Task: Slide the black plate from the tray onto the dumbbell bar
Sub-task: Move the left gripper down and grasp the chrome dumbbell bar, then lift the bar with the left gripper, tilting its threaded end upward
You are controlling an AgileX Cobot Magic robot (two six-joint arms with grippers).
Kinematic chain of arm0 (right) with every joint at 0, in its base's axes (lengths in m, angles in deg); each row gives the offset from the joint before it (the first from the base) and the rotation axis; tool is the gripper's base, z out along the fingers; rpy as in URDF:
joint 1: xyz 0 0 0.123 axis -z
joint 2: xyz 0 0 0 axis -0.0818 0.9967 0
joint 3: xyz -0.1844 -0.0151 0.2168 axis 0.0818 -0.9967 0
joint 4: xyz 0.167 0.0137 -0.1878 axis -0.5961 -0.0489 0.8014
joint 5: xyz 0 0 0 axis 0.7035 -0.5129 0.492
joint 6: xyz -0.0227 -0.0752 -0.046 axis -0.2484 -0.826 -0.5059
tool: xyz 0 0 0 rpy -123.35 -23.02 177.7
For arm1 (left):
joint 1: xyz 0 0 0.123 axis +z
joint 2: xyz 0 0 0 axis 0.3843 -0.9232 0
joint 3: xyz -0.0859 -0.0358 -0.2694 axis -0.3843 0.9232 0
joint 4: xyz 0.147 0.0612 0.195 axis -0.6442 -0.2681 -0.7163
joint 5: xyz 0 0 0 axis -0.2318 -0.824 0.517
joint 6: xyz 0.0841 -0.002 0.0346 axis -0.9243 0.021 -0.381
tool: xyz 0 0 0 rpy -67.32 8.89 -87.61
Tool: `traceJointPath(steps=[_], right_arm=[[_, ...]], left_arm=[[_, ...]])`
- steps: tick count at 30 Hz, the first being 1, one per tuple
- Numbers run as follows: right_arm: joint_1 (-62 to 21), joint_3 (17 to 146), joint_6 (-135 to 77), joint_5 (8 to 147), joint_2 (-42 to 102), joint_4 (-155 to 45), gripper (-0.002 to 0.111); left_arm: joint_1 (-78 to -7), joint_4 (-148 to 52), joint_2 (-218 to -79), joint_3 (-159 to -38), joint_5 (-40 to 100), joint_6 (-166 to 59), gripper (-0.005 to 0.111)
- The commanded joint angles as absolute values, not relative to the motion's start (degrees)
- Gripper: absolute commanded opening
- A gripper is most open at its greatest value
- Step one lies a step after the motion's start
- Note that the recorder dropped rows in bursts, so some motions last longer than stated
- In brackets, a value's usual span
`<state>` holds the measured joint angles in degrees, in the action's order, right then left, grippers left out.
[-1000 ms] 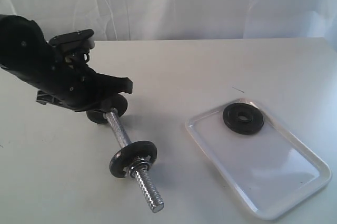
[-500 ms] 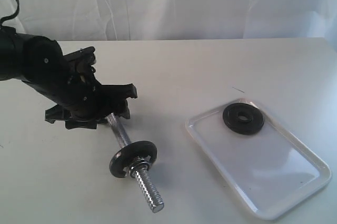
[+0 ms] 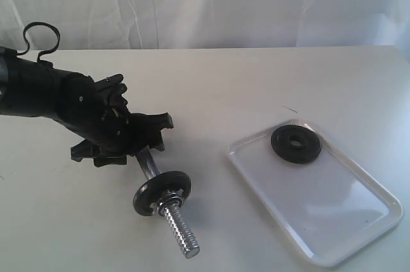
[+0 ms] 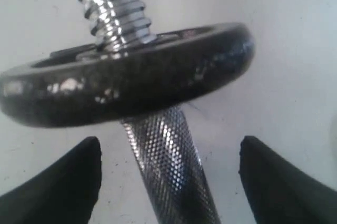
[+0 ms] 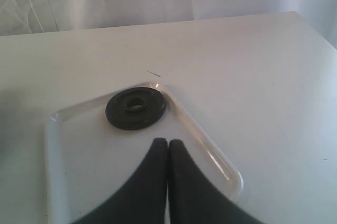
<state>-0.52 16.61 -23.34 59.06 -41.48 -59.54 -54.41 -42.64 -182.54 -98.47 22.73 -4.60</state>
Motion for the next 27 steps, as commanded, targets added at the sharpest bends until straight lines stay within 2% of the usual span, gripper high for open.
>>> traceJointPath(steps=[1,5,15,17,22,24,27], right_arm=[[-0.6,16.5,-23.3,59.5,-41.7,-59.7,0.000],[-0.6,16.5,-23.3,59.5,-41.7,-59.7,0.000],[-0.6,16.5,-23.3,59.5,-41.7,-59.7,0.000],[-0.6,16.5,-23.3,59.5,-41.7,-59.7,0.000],[-0.6,16.5,-23.3,59.5,-41.7,-59.7,0.000],[-0.6,16.5,-23.3,59.5,-41.7,-59.7,0.000],[-0.6,16.5,-23.3,59.5,-41.7,-59.7,0.000]], left_arm=[[-54.7,-42.3,-183.4,-98.8,25.2,-3.1,0.075],[-54.7,-42.3,-184.0,-98.8,25.8,-2.6,0.075],[-54.7,-42.3,-185.1,-98.8,26.0,-2.6,0.059],[-54.7,-42.3,-185.1,-98.8,25.7,-2.7,0.050],[-54.7,-42.3,-185.1,-98.8,24.4,-5.0,0.012],[-54.7,-42.3,-185.0,-98.8,23.4,-6.9,0.001],[-54.7,-42.4,-184.6,-98.8,21.7,-13.5,0.000]])
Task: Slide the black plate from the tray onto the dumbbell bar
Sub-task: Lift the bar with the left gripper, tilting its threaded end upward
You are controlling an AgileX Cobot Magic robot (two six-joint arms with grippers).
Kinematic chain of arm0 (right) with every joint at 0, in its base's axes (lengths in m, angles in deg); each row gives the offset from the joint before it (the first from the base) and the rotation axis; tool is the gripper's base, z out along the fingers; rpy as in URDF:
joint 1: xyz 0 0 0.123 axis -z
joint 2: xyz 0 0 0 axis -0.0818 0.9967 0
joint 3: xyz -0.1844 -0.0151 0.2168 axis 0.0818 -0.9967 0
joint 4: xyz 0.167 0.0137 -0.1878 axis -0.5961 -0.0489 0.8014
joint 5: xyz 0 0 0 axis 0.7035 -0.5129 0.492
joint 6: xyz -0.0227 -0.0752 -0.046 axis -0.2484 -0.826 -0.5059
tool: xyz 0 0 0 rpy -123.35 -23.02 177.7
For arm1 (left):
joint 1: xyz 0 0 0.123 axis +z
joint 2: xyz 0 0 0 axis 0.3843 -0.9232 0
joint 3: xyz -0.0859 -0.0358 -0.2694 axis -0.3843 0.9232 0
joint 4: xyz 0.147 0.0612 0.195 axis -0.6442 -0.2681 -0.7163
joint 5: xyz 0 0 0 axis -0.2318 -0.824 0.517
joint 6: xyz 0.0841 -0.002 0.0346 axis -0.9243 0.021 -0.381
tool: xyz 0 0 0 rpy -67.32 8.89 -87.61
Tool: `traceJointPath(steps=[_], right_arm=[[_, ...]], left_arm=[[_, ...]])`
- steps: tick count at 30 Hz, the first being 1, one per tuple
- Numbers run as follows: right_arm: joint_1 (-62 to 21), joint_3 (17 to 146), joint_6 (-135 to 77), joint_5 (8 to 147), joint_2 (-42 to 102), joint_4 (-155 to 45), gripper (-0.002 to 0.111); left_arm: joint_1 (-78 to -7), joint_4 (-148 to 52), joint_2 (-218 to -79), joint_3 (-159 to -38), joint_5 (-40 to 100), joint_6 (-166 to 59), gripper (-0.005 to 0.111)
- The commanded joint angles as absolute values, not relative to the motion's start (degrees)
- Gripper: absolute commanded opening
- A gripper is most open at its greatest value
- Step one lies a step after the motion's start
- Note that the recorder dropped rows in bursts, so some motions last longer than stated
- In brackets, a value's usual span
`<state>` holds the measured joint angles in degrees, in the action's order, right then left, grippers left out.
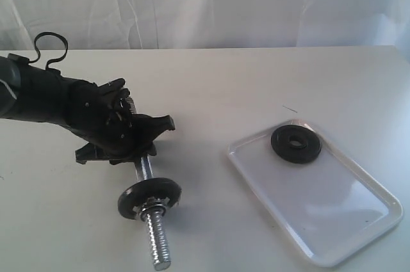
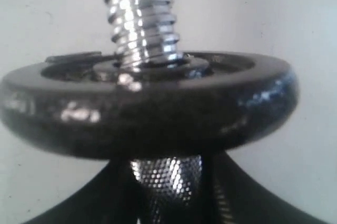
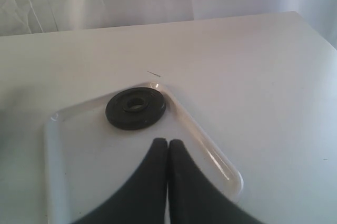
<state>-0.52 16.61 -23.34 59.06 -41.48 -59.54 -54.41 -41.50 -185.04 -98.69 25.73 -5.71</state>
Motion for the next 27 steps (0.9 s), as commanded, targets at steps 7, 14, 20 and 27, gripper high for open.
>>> traceJointPath(steps=[7,14,20,27], right_arm=[[-0.6,16.5,-23.3,59.5,-41.7,-59.7,0.000],[-0.6,16.5,-23.3,59.5,-41.7,-59.7,0.000],[-0.6,16.5,-23.3,59.5,-41.7,-59.7,0.000],[-0.6,16.5,-23.3,59.5,-41.7,-59.7,0.000]], left_arm=[[-54.7,-42.4,-181.3,-98.8,18.3,-22.9,0.000],[-54.7,-42.4,-177.4,-98.8,16.9,-30.7,0.000],[-54.7,-42.4,-174.7,-98.8,15.1,-35.0,0.000],[-54.8,-42.3,-174.2,-98.8,9.9,-41.9,0.000]])
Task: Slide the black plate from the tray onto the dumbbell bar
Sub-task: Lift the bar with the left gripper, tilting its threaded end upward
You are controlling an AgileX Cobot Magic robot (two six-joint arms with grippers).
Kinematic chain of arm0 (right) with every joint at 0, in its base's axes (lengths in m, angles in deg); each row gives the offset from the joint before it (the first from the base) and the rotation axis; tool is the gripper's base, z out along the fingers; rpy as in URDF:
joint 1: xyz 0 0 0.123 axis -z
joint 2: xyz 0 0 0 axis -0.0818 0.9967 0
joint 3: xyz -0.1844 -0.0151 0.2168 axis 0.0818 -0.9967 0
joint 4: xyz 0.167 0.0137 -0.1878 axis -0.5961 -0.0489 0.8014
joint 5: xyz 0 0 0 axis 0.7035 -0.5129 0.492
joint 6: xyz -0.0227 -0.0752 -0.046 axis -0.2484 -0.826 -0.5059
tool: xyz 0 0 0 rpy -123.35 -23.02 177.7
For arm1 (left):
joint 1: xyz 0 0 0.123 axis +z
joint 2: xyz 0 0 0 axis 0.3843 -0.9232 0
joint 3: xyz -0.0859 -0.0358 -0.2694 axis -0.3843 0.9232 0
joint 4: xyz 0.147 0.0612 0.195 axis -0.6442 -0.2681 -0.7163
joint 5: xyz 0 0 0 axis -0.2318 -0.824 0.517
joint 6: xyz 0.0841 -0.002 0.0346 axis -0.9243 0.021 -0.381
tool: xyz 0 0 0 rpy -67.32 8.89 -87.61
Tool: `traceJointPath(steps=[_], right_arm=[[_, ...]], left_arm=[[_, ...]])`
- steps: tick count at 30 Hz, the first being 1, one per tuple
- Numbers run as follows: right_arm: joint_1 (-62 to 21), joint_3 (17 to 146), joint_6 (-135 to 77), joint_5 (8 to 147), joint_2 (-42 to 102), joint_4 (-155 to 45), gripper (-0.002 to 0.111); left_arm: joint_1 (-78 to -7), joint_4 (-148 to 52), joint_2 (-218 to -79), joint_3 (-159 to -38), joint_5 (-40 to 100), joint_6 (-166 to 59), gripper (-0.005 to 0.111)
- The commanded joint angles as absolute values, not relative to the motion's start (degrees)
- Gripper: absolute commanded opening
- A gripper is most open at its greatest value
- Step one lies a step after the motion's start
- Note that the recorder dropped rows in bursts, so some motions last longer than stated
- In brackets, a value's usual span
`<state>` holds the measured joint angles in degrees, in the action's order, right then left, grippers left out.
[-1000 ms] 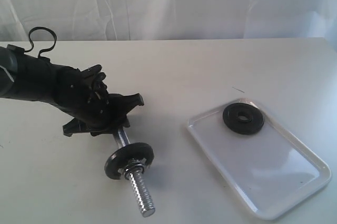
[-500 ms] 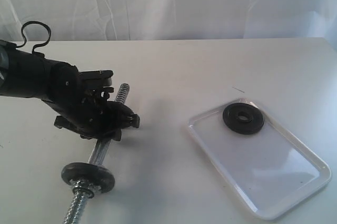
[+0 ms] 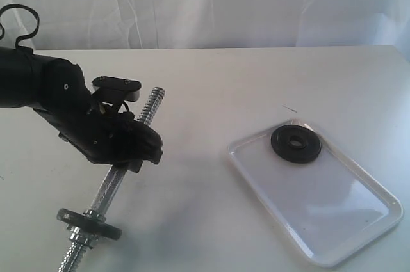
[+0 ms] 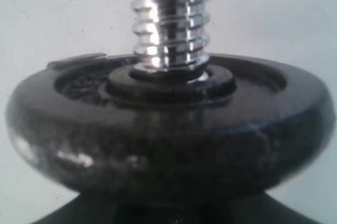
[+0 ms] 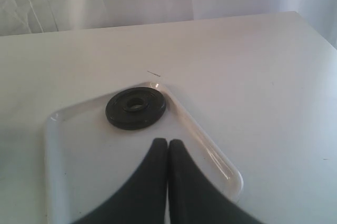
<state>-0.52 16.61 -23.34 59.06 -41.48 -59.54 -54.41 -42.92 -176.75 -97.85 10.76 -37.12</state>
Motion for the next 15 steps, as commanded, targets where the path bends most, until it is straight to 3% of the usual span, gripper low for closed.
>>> traceJointPath(steps=[1,15], right_arm=[[-0.6,16.5,-23.3,59.5,-41.7,-59.7,0.000],[-0.6,16.5,-23.3,59.5,-41.7,-59.7,0.000]], left_arm=[[-54.9,-42.3,-174.2,-98.8,8.8,-43.4,0.000],[-60.8,-39.5,-174.2,-98.8,2.1,-64.5,0.000]])
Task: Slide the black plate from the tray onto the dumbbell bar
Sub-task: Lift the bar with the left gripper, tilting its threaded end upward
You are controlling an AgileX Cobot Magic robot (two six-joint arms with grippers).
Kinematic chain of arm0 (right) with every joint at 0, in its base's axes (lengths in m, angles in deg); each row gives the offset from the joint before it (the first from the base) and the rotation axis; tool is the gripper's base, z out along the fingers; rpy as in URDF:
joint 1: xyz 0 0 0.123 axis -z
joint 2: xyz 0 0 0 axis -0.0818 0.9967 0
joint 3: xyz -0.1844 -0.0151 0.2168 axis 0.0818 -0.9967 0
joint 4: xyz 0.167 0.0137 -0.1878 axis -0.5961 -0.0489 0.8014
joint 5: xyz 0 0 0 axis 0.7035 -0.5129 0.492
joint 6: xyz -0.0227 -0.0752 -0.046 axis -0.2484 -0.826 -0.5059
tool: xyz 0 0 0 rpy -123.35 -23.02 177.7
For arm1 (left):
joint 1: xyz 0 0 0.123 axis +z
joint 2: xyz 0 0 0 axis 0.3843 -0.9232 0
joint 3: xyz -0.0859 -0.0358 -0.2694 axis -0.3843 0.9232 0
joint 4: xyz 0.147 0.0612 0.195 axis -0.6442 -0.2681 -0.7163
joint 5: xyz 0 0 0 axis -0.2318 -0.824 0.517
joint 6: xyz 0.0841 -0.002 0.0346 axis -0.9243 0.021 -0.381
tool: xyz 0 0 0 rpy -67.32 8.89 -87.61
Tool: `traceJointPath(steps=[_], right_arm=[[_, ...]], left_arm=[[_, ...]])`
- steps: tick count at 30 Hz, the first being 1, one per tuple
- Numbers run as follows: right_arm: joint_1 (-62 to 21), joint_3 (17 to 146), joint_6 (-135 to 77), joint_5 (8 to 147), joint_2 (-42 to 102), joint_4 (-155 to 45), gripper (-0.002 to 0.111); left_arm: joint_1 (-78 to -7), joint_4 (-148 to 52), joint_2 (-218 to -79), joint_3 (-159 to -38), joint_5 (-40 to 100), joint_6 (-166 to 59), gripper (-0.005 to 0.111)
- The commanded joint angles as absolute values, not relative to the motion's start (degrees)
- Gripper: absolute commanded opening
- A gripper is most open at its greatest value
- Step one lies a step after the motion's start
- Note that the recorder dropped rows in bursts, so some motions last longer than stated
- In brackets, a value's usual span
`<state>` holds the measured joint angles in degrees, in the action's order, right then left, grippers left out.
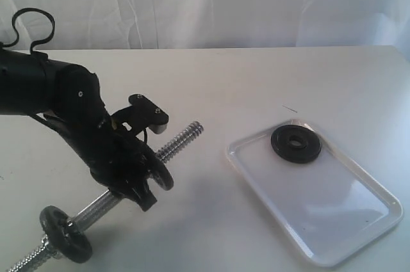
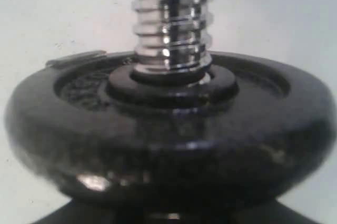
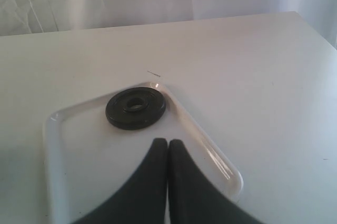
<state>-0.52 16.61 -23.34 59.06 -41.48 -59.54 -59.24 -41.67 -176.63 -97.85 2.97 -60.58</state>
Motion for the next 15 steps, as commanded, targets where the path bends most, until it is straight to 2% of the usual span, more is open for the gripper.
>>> traceJointPath(steps=[1,15], right_arm=[[-0.6,16.5,-23.3,59.5,-41.7,-59.7,0.000],[-0.6,16.5,-23.3,59.5,-41.7,-59.7,0.000]], left_arm=[[-61.1,-39.5,-174.2,-98.8,1.7,-65.3,0.000],[-61.4,-39.5,-174.2,-98.8,-3.7,-69.3,0.000]])
